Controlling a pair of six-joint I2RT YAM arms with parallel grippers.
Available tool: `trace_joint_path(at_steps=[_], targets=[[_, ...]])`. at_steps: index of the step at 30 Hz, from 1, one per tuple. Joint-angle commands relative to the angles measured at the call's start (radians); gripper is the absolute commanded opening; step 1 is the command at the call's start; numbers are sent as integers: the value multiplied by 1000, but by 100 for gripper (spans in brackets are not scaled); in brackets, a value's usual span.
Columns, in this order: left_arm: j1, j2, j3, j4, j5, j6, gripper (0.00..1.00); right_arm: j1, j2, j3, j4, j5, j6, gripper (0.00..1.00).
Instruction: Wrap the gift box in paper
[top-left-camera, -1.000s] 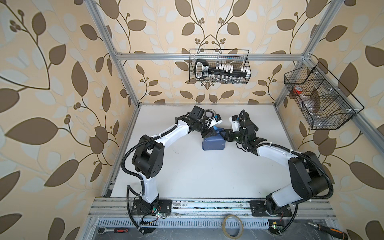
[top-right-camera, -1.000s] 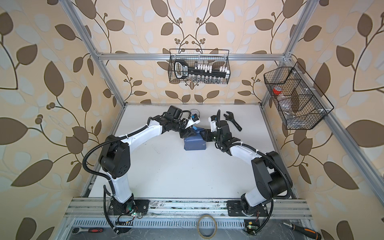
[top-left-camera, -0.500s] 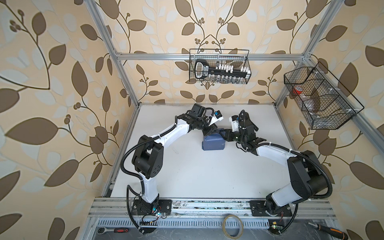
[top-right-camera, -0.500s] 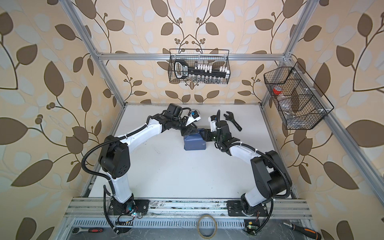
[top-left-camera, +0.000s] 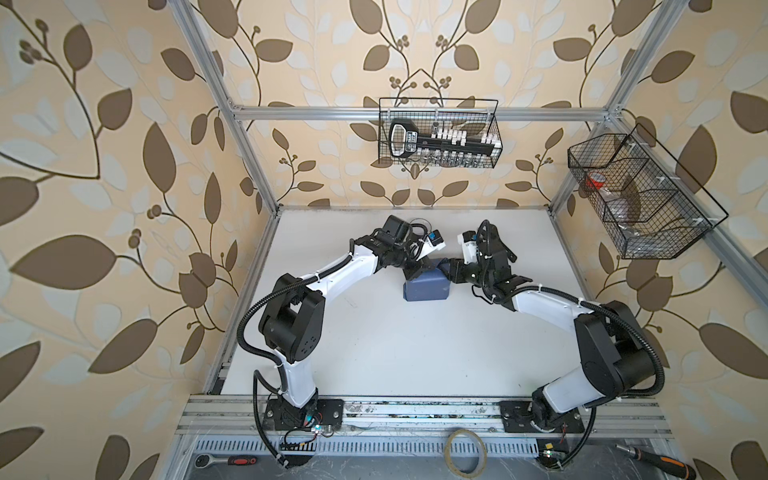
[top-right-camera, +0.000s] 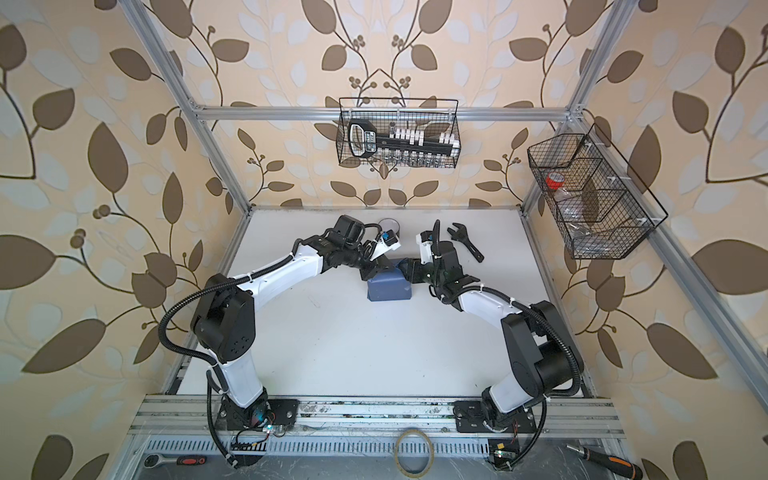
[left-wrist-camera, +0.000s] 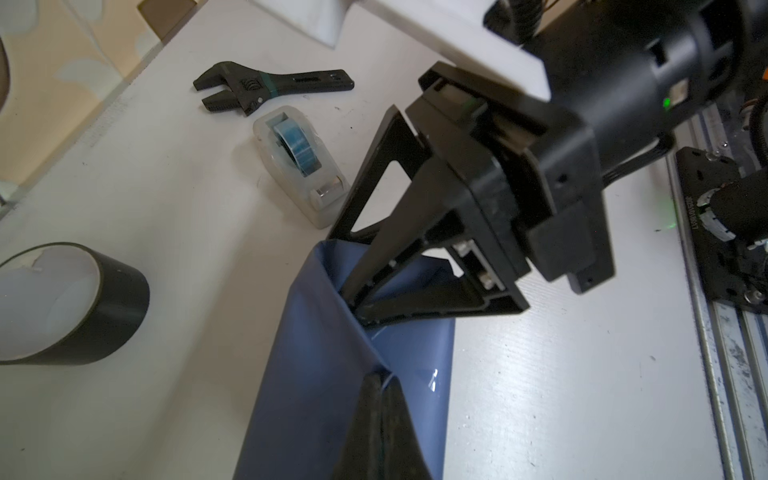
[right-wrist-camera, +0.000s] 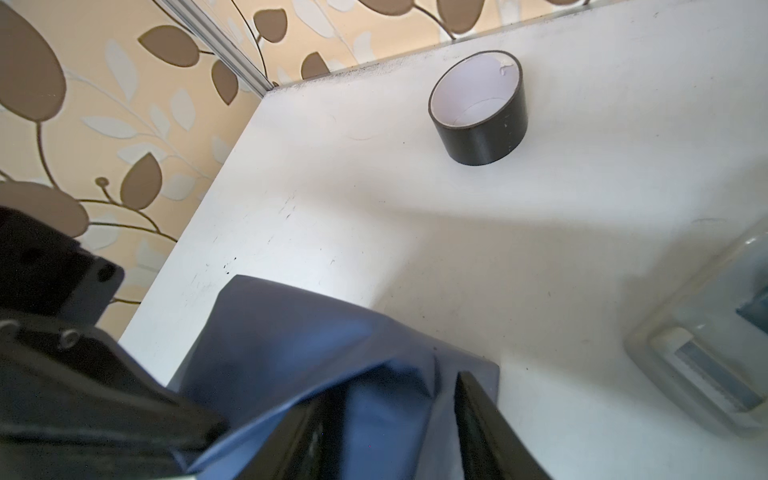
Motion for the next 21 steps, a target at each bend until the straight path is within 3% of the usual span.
trace_joint_path(at_steps=[1, 12, 21], targets=[[-14, -74, -45, 29, -22, -23, 2, 6, 17, -27, -50, 4, -13, 50], [-36, -68, -109, 48, -48, -77, 2, -18, -32, -25, -73, -30, -17, 53], [-49, -71, -134, 49, -65, -133, 4, -41, -161, -42, -129, -57, -12, 55]])
